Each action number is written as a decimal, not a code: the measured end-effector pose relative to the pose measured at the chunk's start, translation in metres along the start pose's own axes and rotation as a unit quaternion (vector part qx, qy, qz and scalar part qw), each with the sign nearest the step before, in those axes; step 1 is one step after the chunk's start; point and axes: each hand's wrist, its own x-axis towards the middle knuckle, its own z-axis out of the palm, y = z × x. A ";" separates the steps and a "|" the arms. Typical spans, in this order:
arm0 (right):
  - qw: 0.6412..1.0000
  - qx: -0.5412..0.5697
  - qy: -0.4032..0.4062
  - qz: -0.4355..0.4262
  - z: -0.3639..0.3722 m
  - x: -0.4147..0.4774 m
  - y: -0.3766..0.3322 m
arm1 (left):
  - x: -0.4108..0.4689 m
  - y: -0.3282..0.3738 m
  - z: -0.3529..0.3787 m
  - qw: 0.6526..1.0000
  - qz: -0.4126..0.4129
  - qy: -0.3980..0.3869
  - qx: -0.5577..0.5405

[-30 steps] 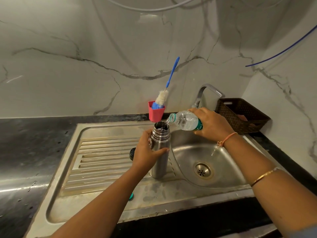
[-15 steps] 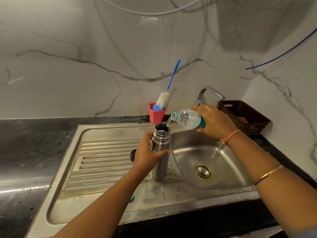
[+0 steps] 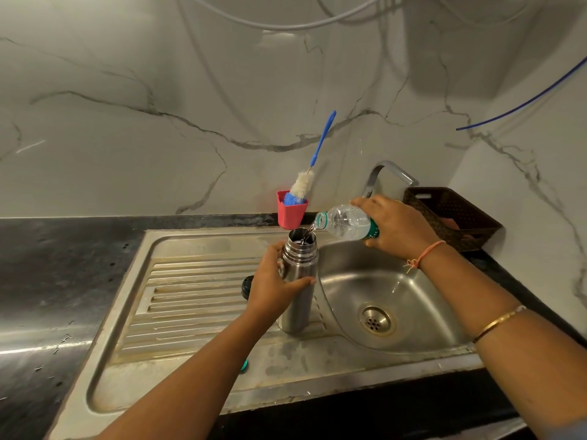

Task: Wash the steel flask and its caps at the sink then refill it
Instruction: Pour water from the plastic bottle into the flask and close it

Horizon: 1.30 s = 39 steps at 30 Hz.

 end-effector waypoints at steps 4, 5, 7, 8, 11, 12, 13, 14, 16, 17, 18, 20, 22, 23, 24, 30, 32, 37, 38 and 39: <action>1.000 -0.028 -0.008 -0.007 -0.001 0.000 -0.003 | 0.000 0.000 0.000 1.000 0.002 0.000 -0.005; 0.999 -0.034 -0.009 -0.009 -0.001 0.000 -0.004 | 0.000 -0.001 0.001 1.000 0.002 0.000 -0.006; 0.999 -0.046 -0.014 -0.013 -0.001 0.001 -0.006 | 0.000 -0.002 0.001 1.000 0.000 0.001 -0.005; 0.998 -0.051 -0.016 -0.016 -0.001 0.002 -0.006 | 0.001 -0.003 0.001 1.000 0.000 0.000 -0.004; 0.997 -0.068 -0.021 -0.023 -0.002 0.003 -0.007 | 0.001 -0.004 0.001 1.000 0.000 0.000 -0.004; 0.997 -0.075 -0.021 -0.027 -0.003 0.003 -0.007 | 0.001 -0.003 0.001 1.000 0.000 0.001 -0.005; 0.996 -0.082 -0.022 -0.030 -0.004 0.004 -0.007 | 0.001 -0.003 0.002 1.000 0.000 0.002 -0.006; 0.995 -0.088 -0.023 -0.034 -0.005 0.004 -0.007 | 0.001 -0.003 0.002 1.000 0.001 0.002 -0.007; 0.994 -0.097 -0.024 -0.042 -0.007 0.006 -0.007 | 0.001 -0.004 0.001 1.000 0.001 0.002 -0.007; 0.994 -0.100 -0.024 -0.045 -0.007 0.006 -0.007 | 0.001 -0.004 0.001 1.000 0.001 0.000 -0.008; 0.993 -0.103 -0.025 -0.047 -0.007 0.007 -0.007 | 0.001 -0.003 0.001 1.000 0.001 -0.001 -0.010; 0.993 -0.103 -0.026 -0.049 -0.006 0.009 -0.007 | 0.001 -0.003 0.001 1.000 0.001 -0.001 -0.013; 0.994 -0.098 -0.023 -0.051 -0.006 0.010 -0.006 | 0.000 -0.002 0.001 1.000 0.003 -0.001 -0.014; 0.994 -0.094 -0.022 -0.051 -0.005 0.010 -0.006 | 0.000 -0.002 0.000 1.000 0.005 -0.002 -0.016; 0.994 -0.093 -0.022 -0.050 -0.005 0.010 -0.006 | 0.000 -0.002 0.001 1.000 0.006 -0.003 -0.018; 0.994 -0.092 -0.014 -0.049 -0.004 0.010 -0.002 | 0.000 -0.003 0.000 1.000 0.006 -0.001 -0.016; 0.995 -0.089 -0.007 -0.049 -0.003 0.010 0.000 | 0.000 -0.003 0.001 1.000 0.004 -0.003 -0.018; 0.995 -0.089 0.010 -0.052 -0.005 0.011 0.002 | 0.001 -0.006 0.001 1.000 0.005 0.001 -0.017; 0.994 -0.090 0.013 -0.053 -0.005 0.011 0.002 | 0.001 -0.006 0.002 1.000 0.004 0.001 -0.016; 0.994 -0.091 0.014 -0.054 -0.005 0.011 0.003 | 0.001 -0.005 0.002 1.000 0.004 0.001 -0.015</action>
